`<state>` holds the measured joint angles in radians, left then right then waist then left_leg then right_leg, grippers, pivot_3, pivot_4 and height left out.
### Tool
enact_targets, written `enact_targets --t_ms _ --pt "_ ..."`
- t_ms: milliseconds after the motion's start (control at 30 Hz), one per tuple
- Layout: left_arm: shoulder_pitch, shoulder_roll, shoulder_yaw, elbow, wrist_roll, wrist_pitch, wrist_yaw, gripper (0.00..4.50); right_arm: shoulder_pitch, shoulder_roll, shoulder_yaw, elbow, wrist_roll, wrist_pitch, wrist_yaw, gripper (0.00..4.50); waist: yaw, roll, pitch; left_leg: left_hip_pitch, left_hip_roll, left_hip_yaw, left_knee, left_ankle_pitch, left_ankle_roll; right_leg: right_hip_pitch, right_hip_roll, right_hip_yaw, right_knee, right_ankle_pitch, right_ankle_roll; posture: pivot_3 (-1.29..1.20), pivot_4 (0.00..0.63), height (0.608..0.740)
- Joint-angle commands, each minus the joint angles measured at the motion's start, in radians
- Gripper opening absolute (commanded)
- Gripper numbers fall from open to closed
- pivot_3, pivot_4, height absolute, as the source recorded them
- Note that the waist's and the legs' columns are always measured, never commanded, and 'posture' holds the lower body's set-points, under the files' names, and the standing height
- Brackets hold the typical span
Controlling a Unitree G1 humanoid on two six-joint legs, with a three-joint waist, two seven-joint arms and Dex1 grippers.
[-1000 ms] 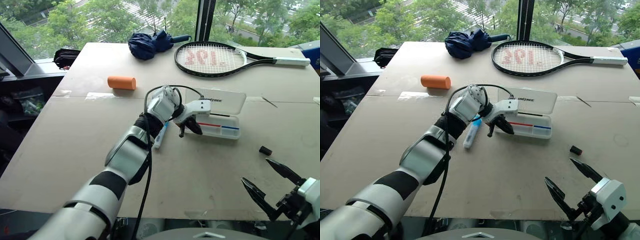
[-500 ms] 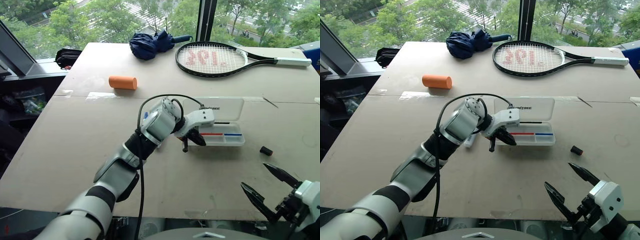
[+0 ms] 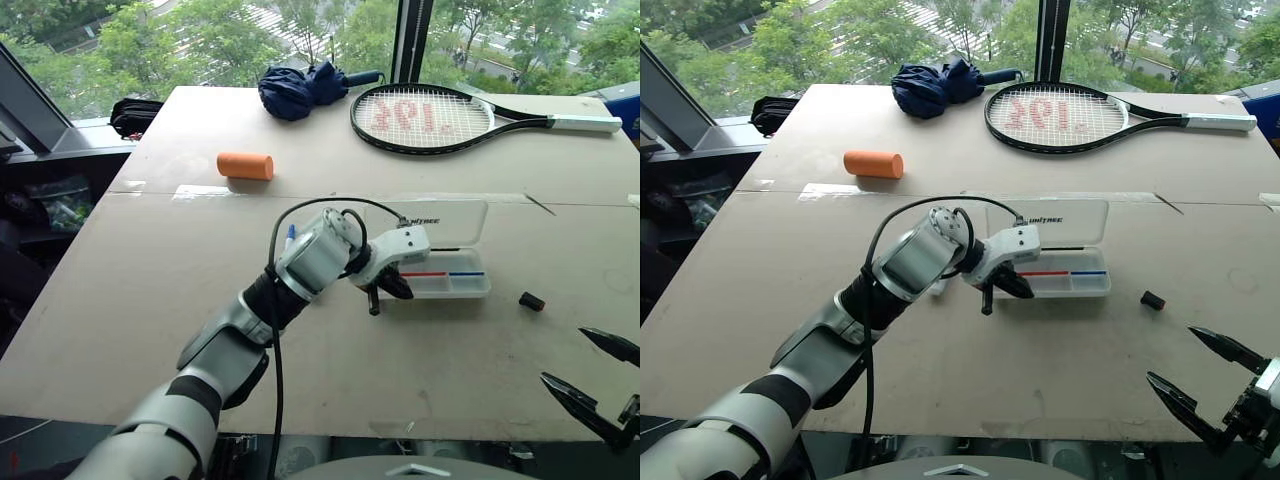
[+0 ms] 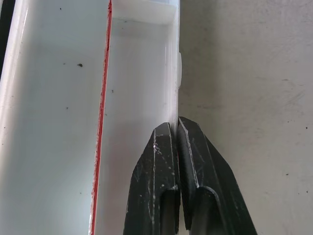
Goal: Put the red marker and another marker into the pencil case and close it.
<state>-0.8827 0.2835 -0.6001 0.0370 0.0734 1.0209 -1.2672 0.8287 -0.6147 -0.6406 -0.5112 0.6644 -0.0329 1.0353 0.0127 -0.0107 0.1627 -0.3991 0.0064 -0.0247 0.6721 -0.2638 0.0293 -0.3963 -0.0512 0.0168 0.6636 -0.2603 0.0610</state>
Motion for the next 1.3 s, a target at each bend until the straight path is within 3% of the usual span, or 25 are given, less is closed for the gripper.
enact_targets --t_ms 33,233,267,333,500,667,800,1033,1100,1200,1300 --pt "0.006 0.008 -0.018 -0.044 -0.037 0.019 0.025 0.08 -0.021 -0.029 -0.053 0.012 0.047 0.017 0.045 4.5 0.0 0.0 0.0 0.0 0.0 0.0 0.0 0.0 0.0 0.0 0.0 0.0 0.0 0.0 0.0 0.0 0.15 0.73" --pt "0.007 0.024 -0.027 -0.062 -0.087 0.037 0.058 0.08 -0.074 -0.054 -0.054 0.011 0.069 0.049 0.068 4.5 0.0 0.001 0.0 0.0 0.0 0.0 0.0 0.0 0.0 0.0 0.0 0.0 0.0 0.0 0.0 0.0 0.15 0.73" --pt "0.007 0.027 -0.026 -0.069 -0.095 0.039 0.064 0.31 -0.084 -0.058 -0.05 0.006 0.071 0.056 0.069 4.5 0.0 0.0 0.0 0.0 0.0 0.0 0.0 0.0 0.0 0.0 0.0 0.0 0.0 0.0 0.0 0.0 0.15 0.73" --pt "0.007 0.032 -0.022 -0.079 -0.11 0.042 0.08 0.86 -0.098 -0.063 -0.046 -0.001 0.072 0.068 0.07 4.5 0.0 0.001 0.0 0.0 0.0 0.0 0.0 0.0 0.0 0.0 0.0 0.0 0.0 0.0 0.0 0.0 0.15 0.73" --pt "0.009 0.042 0.111 -0.197 -0.221 0.159 0.118 3.31 -0.12 -0.064 -0.044 -0.02 0.077 0.098 0.068 4.5 0.0 0.001 0.0 0.0 0.0 0.0 0.0 0.0 0.0 0.0 -0.001 0.0 0.0 0.0 0.0 0.0 0.15 0.73" --pt "0.033 -0.042 0.462 -0.332 -0.366 0.305 0.25 3.31 -0.153 -0.071 -0.029 -0.057 0.095 0.138 0.057 4.5 -0.001 0.001 0.0 0.0 0.001 -0.001 0.0 0.0 0.0 0.0 -0.001 -0.001 0.0 0.0 0.0 0.0 0.15 0.73" --pt "0.051 -0.092 0.777 -0.413 -0.365 0.253 0.478 3.31 -0.204 -0.084 0.006 -0.086 0.111 0.181 0.039 4.5 -0.002 0.001 0.0 0.001 0.001 -0.001 0.0 0.0 0.0 0.0 -0.001 -0.001 0.0 0.0 0.0 0.0 0.15 0.73" --pt "0.201 0.062 0.905 -0.531 -0.201 -0.016 0.791 3.31 -0.321 -0.119 0.069 -0.088 0.123 0.252 0.022 4.5 0.004 0.001 0.0 0.001 0.001 -0.001 0.0 0.0 -0.001 0.001 -0.002 0.0 0.0 0.0 0.0 0.0 0.15 0.73" --pt "0.258 0.1 0.912 -0.531 -0.196 -0.047 0.809 3.31 -0.351 -0.125 0.082 -0.077 0.122 0.265 0.025 4.5 0.007 0.0 0.0 0.001 0.0 -0.001 0.0 0.001 -0.001 0.001 -0.004 -0.001 -0.001 0.0 0.0 0.0 0.15 0.73" --pt "0.385 0.15 0.837 -0.571 -0.194 0.066 0.822 3.31 -0.394 -0.14 0.1 -0.055 0.117 0.279 0.038 4.5 0.009 -0.001 0.0 0.0 -0.001 -0.002 0.0 0.0 -0.001 0.002 -0.005 -0.002 -0.001 0.0 0.0 0.0 0.15 0.73" --pt "0.506 0.083 0.8 -0.673 -0.243 0.316 0.867 3.31 -0.422 -0.158 0.102 -0.038 0.119 0.289 0.056 4.5 0.001 0.001 -0.001 0.001 -0.001 0.0 0.0 0.0 -0.001 0.002 -0.005 0.001 -0.001 0.0 0.0 0.0 0.15 0.73"
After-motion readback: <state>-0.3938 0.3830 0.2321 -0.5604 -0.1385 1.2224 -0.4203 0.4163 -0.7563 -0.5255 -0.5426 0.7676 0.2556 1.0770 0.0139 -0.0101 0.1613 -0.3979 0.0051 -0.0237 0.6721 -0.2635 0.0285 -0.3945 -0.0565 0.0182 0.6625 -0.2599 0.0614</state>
